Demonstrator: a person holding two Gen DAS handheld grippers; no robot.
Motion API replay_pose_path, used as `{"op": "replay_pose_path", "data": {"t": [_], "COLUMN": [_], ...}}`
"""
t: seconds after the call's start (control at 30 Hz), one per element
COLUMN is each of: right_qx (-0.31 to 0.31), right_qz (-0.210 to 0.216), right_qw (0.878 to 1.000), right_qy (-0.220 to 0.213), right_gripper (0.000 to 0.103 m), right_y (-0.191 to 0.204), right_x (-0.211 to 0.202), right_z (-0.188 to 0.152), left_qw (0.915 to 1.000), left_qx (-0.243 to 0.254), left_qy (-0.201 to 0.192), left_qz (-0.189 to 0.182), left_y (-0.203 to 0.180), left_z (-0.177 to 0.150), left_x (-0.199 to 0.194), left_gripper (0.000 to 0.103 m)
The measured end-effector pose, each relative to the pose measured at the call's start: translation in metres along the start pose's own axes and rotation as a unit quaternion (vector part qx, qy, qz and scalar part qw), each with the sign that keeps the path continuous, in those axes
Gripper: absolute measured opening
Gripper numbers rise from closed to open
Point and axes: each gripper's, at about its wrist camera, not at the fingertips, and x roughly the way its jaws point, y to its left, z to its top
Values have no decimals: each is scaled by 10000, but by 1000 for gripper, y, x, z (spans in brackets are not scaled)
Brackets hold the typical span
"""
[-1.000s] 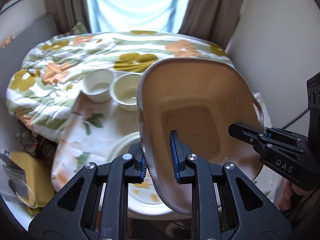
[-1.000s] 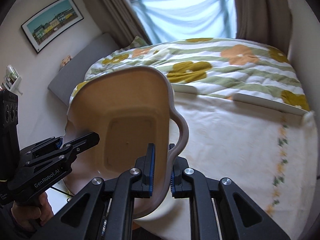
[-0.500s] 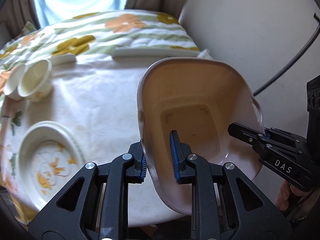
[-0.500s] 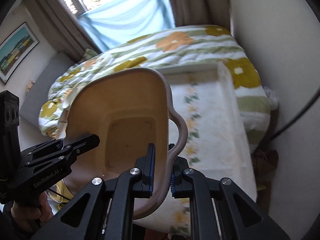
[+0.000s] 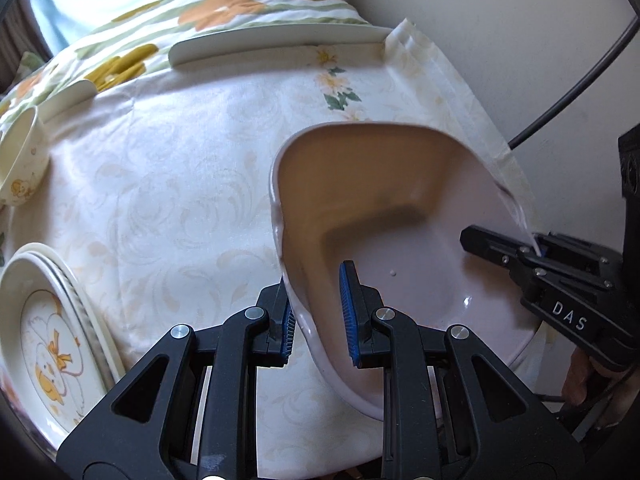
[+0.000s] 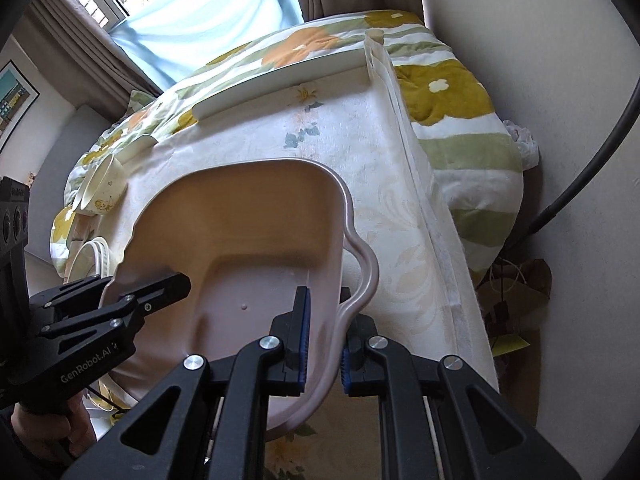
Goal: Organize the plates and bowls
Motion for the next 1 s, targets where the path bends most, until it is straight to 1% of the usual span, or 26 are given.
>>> {"op": "replay_pose_path", "data": {"t": [0.1, 0.3, 0.37, 0.43, 0.5, 0.53, 0.57, 0.6, 0.63, 0.67, 0.77, 0.87, 1.0], "right_qx": [-140, -115, -73, 45, 226, 294, 355, 405, 444, 496, 523, 461, 187], "right_qz": [-55, -21, -10, 130, 279, 318, 330, 344, 372, 416, 399, 363, 203], "right_qw": [9999, 9999, 10000, 9999, 9994, 9991, 9988, 9985, 9982, 9978, 9976, 9978, 9980], "right_qy": [-47, 4, -6, -8, 5, -39, -97, -141, -153, -150, -208, -324, -576], "right_gripper": [12, 12, 12, 12, 13, 16, 29, 50, 56, 59, 59, 59, 59], "right_y": [-1, -7, -7, -10, -14, -15, -17, -18, -18, -20, -20, -18, -7], "right_x": [5, 12, 11, 11, 11, 10, 8, 7, 6, 5, -1, -13, -42], "right_z": [-2, -3, -3, -2, -1, -1, -1, -1, -1, -1, -2, -3, 0], "left_qw": [9999, 9998, 9996, 9990, 9984, 9983, 9983, 9981, 9979, 9978, 9979, 9978, 9969], "left_qx": [63, 77, 97, 115, 144, 140, 115, 86, 67, 66, 59, 15, -92], "left_qy": [29, 44, -1, -4, 62, 59, -6, -126, -266, -306, -262, -288, -439], "left_qz": [85, 173, 268, 436, 552, 560, 567, 590, 591, 584, 582, 592, 652], "left_y": [3, 2, 1, 0, -1, -1, 0, 0, 1, 1, 3, 5, 10], "left_z": [-2, -5, -5, -4, -4, -3, -3, -4, -4, -3, -4, -6, -11], "left_x": [6, 9, 8, 10, 15, 16, 15, 12, 7, 5, 4, -6, -37], "left_gripper": [18, 18, 18, 19, 31, 57, 87, 93, 95, 95, 95, 95, 95]}}
